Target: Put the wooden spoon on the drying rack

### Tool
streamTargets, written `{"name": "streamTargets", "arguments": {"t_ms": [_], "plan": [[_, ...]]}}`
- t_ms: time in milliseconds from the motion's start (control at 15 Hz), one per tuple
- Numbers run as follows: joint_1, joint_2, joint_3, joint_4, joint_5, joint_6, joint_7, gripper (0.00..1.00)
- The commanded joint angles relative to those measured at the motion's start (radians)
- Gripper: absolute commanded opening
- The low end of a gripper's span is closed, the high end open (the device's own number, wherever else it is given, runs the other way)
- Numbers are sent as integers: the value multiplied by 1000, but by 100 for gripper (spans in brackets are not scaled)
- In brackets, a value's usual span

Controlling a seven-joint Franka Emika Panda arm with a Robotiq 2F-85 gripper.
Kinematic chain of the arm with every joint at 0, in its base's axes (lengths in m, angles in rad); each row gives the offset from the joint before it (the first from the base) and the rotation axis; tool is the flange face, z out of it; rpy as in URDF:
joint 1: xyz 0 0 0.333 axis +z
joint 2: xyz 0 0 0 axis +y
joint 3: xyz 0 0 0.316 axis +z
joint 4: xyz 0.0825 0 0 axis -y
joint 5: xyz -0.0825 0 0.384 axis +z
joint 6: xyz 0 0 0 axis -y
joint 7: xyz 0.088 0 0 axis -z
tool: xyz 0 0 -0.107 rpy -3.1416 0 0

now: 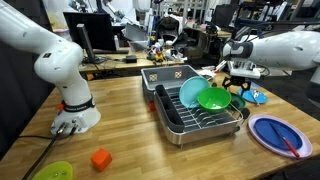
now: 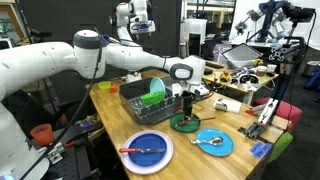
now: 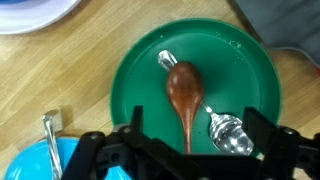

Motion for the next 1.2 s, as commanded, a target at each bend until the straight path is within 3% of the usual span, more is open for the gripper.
{"name": "streamTargets", "arguments": {"t_ms": [0, 333, 600, 733, 800, 1133], "plan": [[24, -1, 30, -40, 7, 74, -3, 100], [17, -9, 101, -55, -19, 176, 23, 100], [14, -16, 118, -62, -9, 233, 41, 99], [13, -16, 118, -62, 0, 243, 43, 74], [14, -16, 118, -62, 2, 247, 43, 71], [14, -7, 118, -64, 7, 256, 40, 35]]}}
